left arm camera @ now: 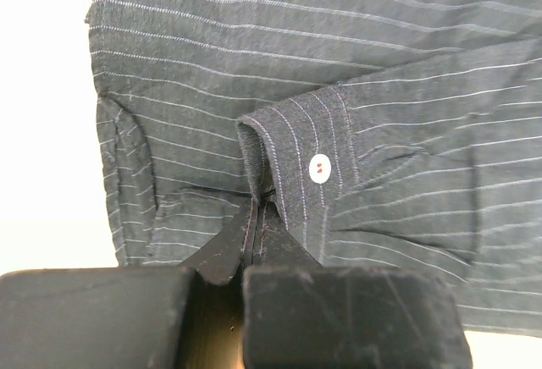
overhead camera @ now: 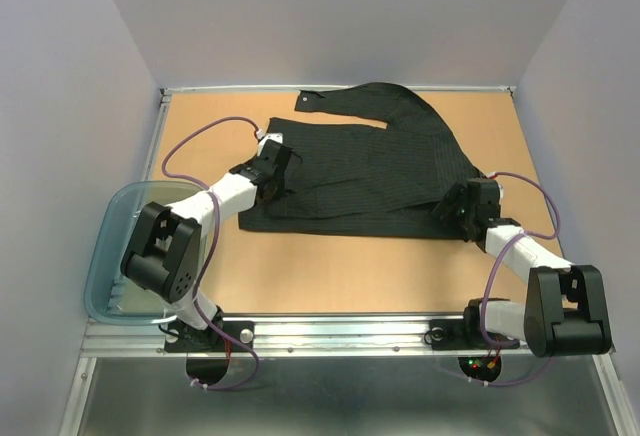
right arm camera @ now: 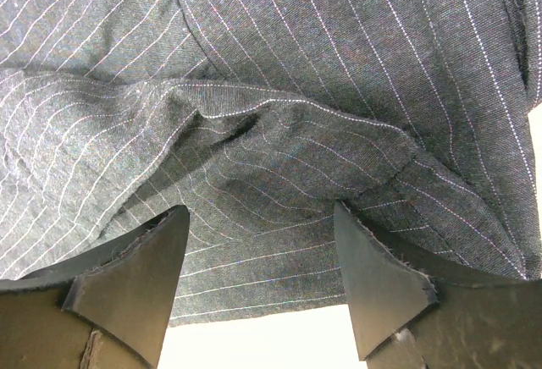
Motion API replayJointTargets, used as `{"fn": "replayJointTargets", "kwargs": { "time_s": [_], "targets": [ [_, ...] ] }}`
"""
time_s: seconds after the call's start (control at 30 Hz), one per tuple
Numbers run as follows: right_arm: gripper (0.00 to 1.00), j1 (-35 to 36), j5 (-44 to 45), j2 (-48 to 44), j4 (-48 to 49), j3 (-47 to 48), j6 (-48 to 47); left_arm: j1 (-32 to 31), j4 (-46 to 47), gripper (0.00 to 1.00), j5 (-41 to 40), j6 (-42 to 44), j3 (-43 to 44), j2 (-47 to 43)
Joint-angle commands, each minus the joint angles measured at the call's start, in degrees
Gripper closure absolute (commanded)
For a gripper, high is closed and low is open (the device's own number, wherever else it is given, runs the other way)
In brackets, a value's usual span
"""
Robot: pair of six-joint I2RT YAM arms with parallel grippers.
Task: Fold and stack the long sleeve shirts
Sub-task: Fold the shirt
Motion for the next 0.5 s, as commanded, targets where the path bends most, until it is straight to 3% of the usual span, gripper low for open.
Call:
{"fn": "replayJointTargets", "kwargs": {
  "time_s": [0.0,0.47],
  "targets": [
    [0.25,-0.73,1.6,0.53,0.22,-2.26,-0.42,0.17,-1.98,1.0,-4.71,3.09,3.15,0.69],
    [0.23,-0.73,2.83,-2.01,0.05,-3.05,-2.17,0.26,-2.5,1.0,-8.14,6.87,8.95,4.37]
  ]
}}
